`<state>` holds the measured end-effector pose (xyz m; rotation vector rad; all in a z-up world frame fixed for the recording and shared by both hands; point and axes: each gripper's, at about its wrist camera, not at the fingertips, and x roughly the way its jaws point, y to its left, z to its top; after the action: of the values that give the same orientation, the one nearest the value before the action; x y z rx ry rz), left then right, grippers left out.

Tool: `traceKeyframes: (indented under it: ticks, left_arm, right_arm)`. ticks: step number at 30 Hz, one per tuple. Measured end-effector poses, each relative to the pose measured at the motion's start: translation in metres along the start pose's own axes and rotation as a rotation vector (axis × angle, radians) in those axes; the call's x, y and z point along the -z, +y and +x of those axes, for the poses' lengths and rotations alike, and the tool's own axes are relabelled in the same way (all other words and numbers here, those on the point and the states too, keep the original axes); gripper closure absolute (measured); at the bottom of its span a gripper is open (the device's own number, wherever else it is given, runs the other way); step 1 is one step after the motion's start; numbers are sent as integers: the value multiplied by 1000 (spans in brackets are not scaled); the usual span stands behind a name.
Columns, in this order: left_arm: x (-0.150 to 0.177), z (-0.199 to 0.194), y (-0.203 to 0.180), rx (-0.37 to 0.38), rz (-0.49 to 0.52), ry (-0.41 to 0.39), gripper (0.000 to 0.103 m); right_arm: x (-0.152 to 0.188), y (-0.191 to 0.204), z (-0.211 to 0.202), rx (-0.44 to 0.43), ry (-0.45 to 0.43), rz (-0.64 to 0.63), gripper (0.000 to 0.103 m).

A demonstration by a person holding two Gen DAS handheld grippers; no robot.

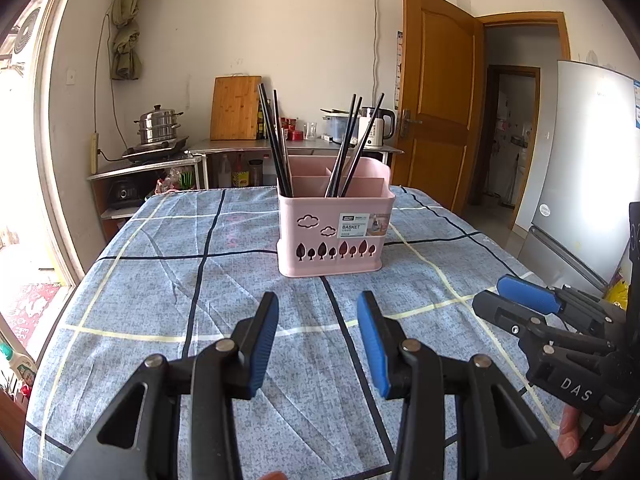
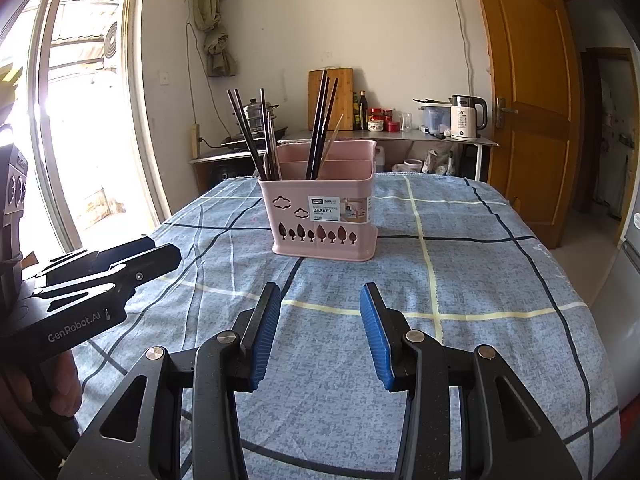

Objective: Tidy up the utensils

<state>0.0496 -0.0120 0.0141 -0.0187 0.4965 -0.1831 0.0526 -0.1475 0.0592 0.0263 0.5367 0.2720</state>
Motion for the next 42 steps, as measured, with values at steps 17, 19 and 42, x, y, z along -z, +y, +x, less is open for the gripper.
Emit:
traceKeyframes:
  ticks: [17,19,42]
  left_arm:
    - [0,-2,-3,-1,0,1,60]
    - [0,-1,-3,3,-2,1,60]
    - [-1,-1,-6,-4,3,4,60]
  right_arm:
    - [1,0,0,-1,5,2,61]
    - [1,0,0,-1,4,0,61]
    - [0,0,3,2,5,-6,61]
